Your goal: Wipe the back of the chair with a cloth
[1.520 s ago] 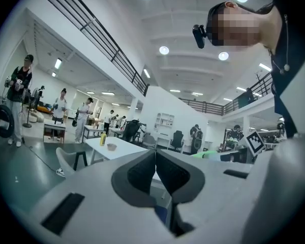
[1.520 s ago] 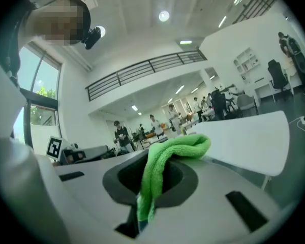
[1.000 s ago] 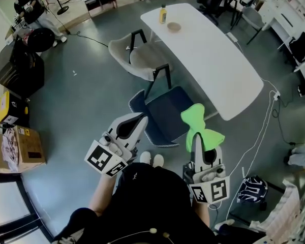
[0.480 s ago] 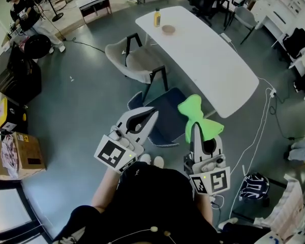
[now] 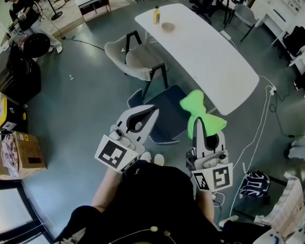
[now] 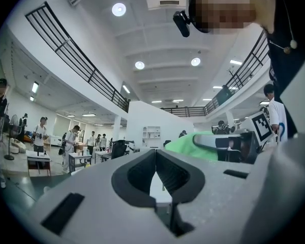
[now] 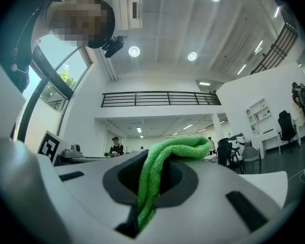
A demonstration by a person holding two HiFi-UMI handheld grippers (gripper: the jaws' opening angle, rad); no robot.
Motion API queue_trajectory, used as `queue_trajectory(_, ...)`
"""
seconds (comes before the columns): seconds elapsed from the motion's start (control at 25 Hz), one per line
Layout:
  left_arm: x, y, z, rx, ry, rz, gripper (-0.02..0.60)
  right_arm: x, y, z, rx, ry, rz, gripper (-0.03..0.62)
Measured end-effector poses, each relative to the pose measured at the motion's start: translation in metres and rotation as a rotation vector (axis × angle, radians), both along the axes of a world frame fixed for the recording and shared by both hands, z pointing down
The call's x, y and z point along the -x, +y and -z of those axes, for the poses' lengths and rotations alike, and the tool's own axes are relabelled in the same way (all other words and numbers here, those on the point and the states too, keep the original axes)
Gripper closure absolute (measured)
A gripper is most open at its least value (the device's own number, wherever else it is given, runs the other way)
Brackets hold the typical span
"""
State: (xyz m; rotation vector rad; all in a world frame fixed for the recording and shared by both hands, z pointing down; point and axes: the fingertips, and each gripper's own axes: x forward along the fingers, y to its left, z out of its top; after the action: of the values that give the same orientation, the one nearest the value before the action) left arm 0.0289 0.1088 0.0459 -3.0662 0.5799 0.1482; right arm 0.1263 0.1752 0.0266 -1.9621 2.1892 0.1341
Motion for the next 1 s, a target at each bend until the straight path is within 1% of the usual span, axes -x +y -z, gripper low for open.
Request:
queue_trajectory(0.24,-0.006,-0.001,-0.004,-0.023,-0.051,0.026,0.576,-0.006,-0.003,-0.008,0.029,0.012,-0.018,0.574)
queue_trajectory(0.36,-0.006,-0.002,-0.004,-0.023,-0.059,0.035,0.577,-0.008,-0.004,-0.012,0.046,0.007,-0.027,0.574)
queue_trajectory(0.48,-0.003,-0.003,-0.007,0.001,-0.054,0.032,0.577,-0.009,-0.004,-0.016,0.059,0.005,-0.041,0.576)
queue_trajectory(0.6,-0.003,-0.003,-0.012,0.027,-0.047,0.004,0.577,-0.010,-0.005,-0.018,0.068,0.011,-0.054,0.576)
queue_trajectory(0.72,-0.004,0.000,-0.015,0.099,-0.007,-0.032,0.577,-0.009,-0.005,-0.022,0.081,0.017,-0.061,0.576)
queue_trajectory(0.76,-0.004,0.002,-0.015,0.110,0.005,-0.040,0.577,-0.009,-0.005,-0.023,0.085,0.018,-0.061,0.576)
queue_trajectory(0.84,-0.007,0.006,-0.016,0.088,-0.005,-0.050,0.577,-0.008,-0.005,-0.025,0.091,0.022,-0.062,0.576)
queue_trajectory(1.0,-0.013,0.015,-0.018,-0.011,-0.073,-0.063,0.577,-0.006,-0.006,-0.025,0.094,0.021,-0.053,0.576)
